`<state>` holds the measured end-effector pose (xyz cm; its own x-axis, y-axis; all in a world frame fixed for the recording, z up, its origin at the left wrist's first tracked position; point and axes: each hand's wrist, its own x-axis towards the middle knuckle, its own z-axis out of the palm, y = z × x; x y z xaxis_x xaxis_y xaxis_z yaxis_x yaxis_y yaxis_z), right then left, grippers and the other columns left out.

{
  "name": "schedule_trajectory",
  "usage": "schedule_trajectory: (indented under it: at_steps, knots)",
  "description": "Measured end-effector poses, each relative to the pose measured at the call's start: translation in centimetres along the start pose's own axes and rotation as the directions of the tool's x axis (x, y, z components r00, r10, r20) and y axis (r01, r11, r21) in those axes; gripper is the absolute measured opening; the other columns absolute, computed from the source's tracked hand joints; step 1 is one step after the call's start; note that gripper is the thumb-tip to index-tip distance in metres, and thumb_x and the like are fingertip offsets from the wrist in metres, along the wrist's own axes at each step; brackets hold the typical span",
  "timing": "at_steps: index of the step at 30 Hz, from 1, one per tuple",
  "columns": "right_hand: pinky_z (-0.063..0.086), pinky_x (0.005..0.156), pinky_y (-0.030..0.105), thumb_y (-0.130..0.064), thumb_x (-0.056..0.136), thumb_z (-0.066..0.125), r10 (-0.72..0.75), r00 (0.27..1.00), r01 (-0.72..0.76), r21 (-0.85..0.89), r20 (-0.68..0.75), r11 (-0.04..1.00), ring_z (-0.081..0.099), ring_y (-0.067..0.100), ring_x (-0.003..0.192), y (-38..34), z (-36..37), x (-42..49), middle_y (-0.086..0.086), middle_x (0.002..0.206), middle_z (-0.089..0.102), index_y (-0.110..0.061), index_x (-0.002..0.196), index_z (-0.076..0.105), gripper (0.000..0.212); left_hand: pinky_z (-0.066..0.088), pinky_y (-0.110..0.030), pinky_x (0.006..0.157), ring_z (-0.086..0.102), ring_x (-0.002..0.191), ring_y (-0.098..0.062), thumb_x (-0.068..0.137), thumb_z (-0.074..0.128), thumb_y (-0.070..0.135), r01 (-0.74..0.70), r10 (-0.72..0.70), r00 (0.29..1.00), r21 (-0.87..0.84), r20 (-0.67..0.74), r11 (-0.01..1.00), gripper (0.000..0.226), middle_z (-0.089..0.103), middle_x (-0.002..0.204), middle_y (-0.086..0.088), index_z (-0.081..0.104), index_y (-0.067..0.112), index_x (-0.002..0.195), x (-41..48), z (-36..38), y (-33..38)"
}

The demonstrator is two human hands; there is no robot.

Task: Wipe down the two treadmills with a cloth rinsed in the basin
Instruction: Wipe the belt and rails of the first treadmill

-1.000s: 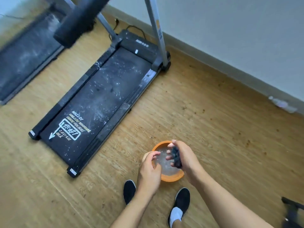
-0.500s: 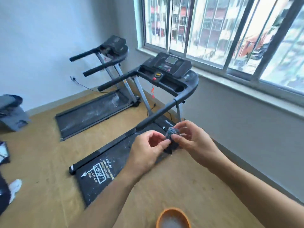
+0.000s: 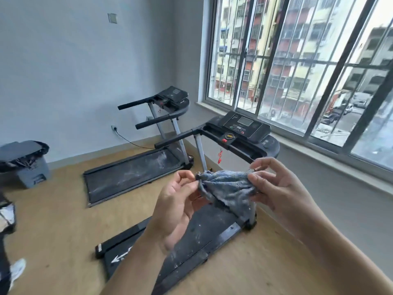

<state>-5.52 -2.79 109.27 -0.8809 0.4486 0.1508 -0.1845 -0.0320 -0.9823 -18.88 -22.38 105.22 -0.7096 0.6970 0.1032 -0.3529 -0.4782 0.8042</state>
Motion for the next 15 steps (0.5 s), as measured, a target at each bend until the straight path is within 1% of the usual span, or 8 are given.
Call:
schedule_trajectory:
  at_steps: [1,4,5,7,9,11,12,15]
  knots:
    - [0.059,0.063,0.022,-0.011,0.096,0.066,0.016,1.0,-0.016,-0.022,0.003,1.0,0.068,0.017,0.077,0.1,1.4,0.2,0.013,0.094,0.07,-0.012,0.104,0.07,0.009,0.062,-0.039,0.079,0.069,0.09,-0.024,0.101,0.052,-0.004,0.002,-0.002,1.0,0.028,-0.015,1.0,0.016,0.069,0.106,-0.017,0.054,0.01,0.106,0.0,-0.7,0.8]
    - [0.061,0.075,0.029,-0.004,0.106,0.054,0.035,0.999,-0.036,-0.205,-0.011,0.978,0.07,0.021,0.089,1.5,4.5,1.1,0.011,0.11,0.075,-0.023,0.104,0.081,0.033,0.055,-0.05,0.091,0.066,0.1,-0.03,0.095,0.05,-0.011,-0.004,0.009,1.0,0.149,-0.029,0.989,0.029,0.069,0.113,-0.02,0.061,0.009,0.113,0.2,-2.8,3.0]
    - [0.062,0.083,0.036,-0.008,0.107,0.055,0.041,0.999,-0.044,-0.26,-0.02,0.965,0.071,0.024,0.095,1.9,5.6,1.3,0.008,0.111,0.076,-0.026,0.106,0.081,0.032,0.053,-0.049,0.091,0.065,0.102,-0.029,0.095,0.048,-0.011,-0.001,0.006,1.0,0.179,-0.031,0.984,0.03,0.07,0.112,-0.019,0.064,0.009,0.111,0.5,-3.3,3.8]
    - [0.061,0.092,0.044,-0.032,0.103,0.066,0.028,0.999,-0.032,-0.359,-0.018,0.933,0.073,0.022,0.1,2.6,7.5,1.9,0.002,0.106,0.078,-0.034,0.11,0.079,0.015,0.054,-0.038,0.085,0.066,0.098,-0.022,0.1,0.048,-0.003,0.009,-0.004,1.0,0.255,-0.02,0.967,0.026,0.073,0.107,-0.013,0.07,0.007,0.109,1.2,-4.2,5.3]
    - [0.063,0.084,0.04,-0.053,0.089,0.075,0.028,1.0,-0.023,-0.436,0.004,0.9,0.073,0.014,0.09,3.1,9.0,2.9,0.004,0.094,0.076,-0.038,0.106,0.078,0.023,0.054,-0.03,0.083,0.07,0.096,-0.016,0.102,0.063,0.008,-0.042,0.04,0.999,0.405,0.014,0.913,0.013,0.077,0.102,-0.008,0.074,0.008,0.108,2.5,-5.0,6.5]
    - [0.058,0.073,0.042,-0.057,0.085,0.078,0.055,0.998,-0.035,-0.473,0.029,0.88,0.065,0.017,0.078,3.7,10.0,4.5,0.015,0.088,0.071,-0.032,0.097,0.079,0.027,0.055,-0.027,0.087,0.074,0.098,-0.015,0.095,0.076,0.008,-0.132,0.117,0.991,0.549,0.061,0.825,0.012,0.079,0.101,-0.005,0.076,0.012,0.106,4.3,-6.0,7.3]
    - [0.058,0.074,0.046,-0.055,0.087,0.079,0.066,0.997,-0.035,-0.465,0.049,0.885,0.065,0.022,0.078,4.3,10.2,5.5,0.018,0.088,0.071,-0.027,0.096,0.079,0.029,0.056,-0.026,0.09,0.074,0.101,-0.015,0.094,0.077,0.007,-0.167,0.137,0.986,0.602,0.096,0.781,0.014,0.079,0.102,-0.003,0.076,0.014,0.106,5.4,-6.5,7.6]
    - [0.055,0.091,0.066,-0.041,0.088,0.079,0.081,0.995,-0.057,-0.327,0.059,0.943,0.069,0.042,0.088,6.4,10.5,9.1,0.017,0.097,0.077,-0.016,0.096,0.072,0.027,0.058,-0.027,0.093,0.073,0.103,-0.018,0.096,0.074,0.005,-0.245,0.146,0.969,0.674,0.202,0.697,0.016,0.078,0.105,-0.001,0.075,0.017,0.108,9.0,-7.9,8.2]
